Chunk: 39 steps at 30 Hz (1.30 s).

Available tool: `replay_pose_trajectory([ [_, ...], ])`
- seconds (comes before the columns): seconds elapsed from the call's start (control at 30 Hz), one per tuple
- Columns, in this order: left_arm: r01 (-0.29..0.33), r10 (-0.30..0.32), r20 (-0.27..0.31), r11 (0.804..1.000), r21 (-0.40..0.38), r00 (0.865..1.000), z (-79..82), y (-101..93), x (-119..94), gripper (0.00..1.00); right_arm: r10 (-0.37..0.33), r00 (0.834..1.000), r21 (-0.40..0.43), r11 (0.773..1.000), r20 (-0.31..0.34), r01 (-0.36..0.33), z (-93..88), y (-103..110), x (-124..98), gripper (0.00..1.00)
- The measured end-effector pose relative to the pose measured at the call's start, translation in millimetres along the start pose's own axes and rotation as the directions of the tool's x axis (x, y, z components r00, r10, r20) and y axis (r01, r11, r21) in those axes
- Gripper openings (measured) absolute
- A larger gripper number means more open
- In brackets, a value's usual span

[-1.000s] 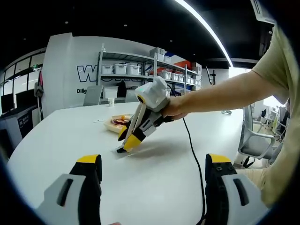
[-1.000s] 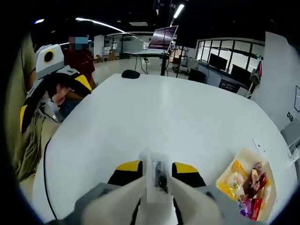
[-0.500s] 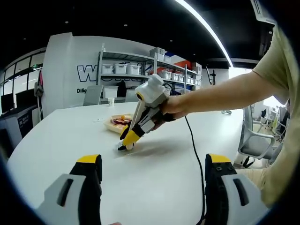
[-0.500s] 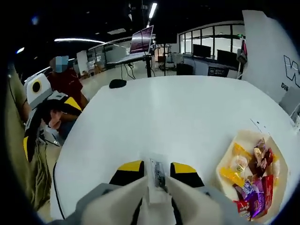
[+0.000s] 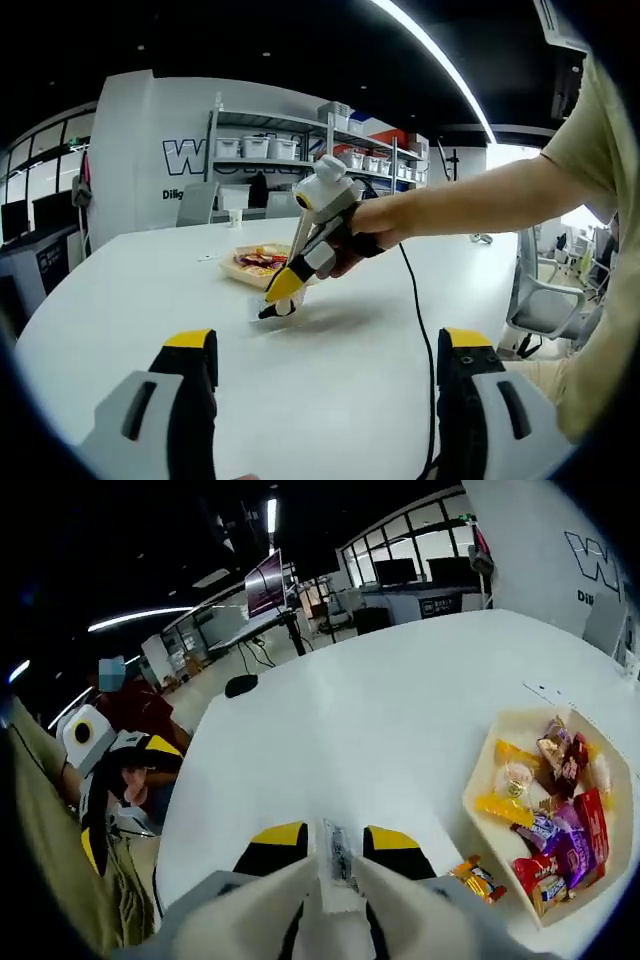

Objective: Place the target food into the container with the food tongs after gripping and lifting it, then release it inside without dropping or visibly crushing the food.

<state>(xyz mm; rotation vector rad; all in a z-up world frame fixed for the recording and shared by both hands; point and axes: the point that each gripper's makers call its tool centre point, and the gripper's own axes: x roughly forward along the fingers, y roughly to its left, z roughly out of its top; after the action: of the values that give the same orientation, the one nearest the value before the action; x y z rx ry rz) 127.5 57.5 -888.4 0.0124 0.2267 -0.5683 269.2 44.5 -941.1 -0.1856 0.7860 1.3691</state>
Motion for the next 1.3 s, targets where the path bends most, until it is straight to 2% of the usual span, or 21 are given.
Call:
replay_pose_trajectory([
  [0.03, 0.001, -0.001, 0.000, 1.000, 0.001, 1.000, -0.1, -0.7, 0, 0.89, 0.008, 1.000, 0.036, 0.999, 0.011, -0.009, 0.3, 2, -1, 0.17],
  [0.1, 0.002, -0.002, 0.000, 1.000, 0.001, 1.000, -0.1, -1.5, 0, 0.89, -0.001, 1.000, 0.055, 0.998, 0.004, 0.001, -3.8, 1, -6, 0.18],
  [0.13, 0.003, -0.003, 0.000, 1.000, 0.001, 1.000, 0.0, -1.7, 0, 0.89, 0.009, 1.000, 0.109, 0.994, 0.006, -0.009, -6.2, 2, -8, 0.18],
  [0.17, 0.003, -0.003, 0.000, 1.000, 0.002, 1.000, 0.2, -1.9, 0, 0.89, -0.007, 1.000, 0.107, 0.994, 0.010, 0.006, -7.0, -2, -10, 0.18],
  [0.23, 0.004, -0.004, 0.002, 1.000, 0.002, 1.000, 0.8, -2.3, 1, 0.89, -0.016, 1.000, 0.184, 0.983, 0.023, 0.011, -8.6, -5, -14, 0.18],
  [0.3, 0.006, -0.006, 0.003, 1.000, 0.004, 1.000, 1.6, -2.9, 1, 0.89, -0.031, 0.999, 0.196, 0.980, 0.021, 0.026, -10.4, -11, -17, 0.18],
  [0.37, 0.007, -0.007, 0.004, 1.000, 0.004, 1.000, 2.2, -3.6, 1, 0.89, -0.067, 0.998, 0.165, 0.984, 0.021, 0.063, -11.5, -17, -21, 0.18],
  [0.43, 0.009, -0.009, 0.003, 1.000, 0.005, 1.000, 2.0, -4.2, 2, 0.89, -0.055, 0.998, 0.244, 0.969, 0.014, 0.050, -13.7, -14, -22, 0.20],
  [0.47, 0.010, -0.010, 0.003, 1.000, 0.006, 1.000, 2.0, -4.5, 2, 0.89, -0.058, 0.998, 0.249, 0.967, 0.030, 0.049, -11.8, -16, -23, 0.21],
  [0.6, 0.010, -0.010, 0.004, 1.000, 0.006, 1.000, 2.2, -4.9, 2, 0.89, -0.072, 0.997, 0.261, 0.963, 0.018, 0.065, -14.4, -19, -24, 0.20],
  [0.67, 0.010, -0.010, 0.004, 1.000, 0.007, 1.000, 2.3, -5.2, 3, 0.89, -0.088, 0.996, 0.239, 0.968, 0.016, 0.082, -14.8, -20, -25, 0.21],
  [0.9, 0.008, -0.008, 0.001, 1.000, 0.008, 1.000, 2.0, -5.1, 2, 0.89, -0.092, 0.996, 0.254, 0.964, 0.021, 0.084, -14.0, -23, -26, 0.18],
  [0.97, 0.008, -0.008, 0.002, 1.000, 0.009, 1.000, 2.8, -4.8, 2, 0.89, -0.106, 0.994, 0.202, 0.974, 0.012, 0.101, -14.4, -25, -27, 0.17],
  [1.07, 0.007, -0.007, 0.003, 1.000, 0.010, 1.000, 3.9, -4.1, 2, 0.89, -0.106, 0.994, 0.195, 0.975, 0.004, 0.103, -14.5, -24, -27, 0.16],
  [1.3, 0.008, -0.008, 0.004, 1.000, 0.013, 1.000, 4.5, -4.1, 1, 0.89, -0.114, 0.993, 0.190, 0.976, 0.032, 0.105, -2.9, -23, -35, 0.16],
])
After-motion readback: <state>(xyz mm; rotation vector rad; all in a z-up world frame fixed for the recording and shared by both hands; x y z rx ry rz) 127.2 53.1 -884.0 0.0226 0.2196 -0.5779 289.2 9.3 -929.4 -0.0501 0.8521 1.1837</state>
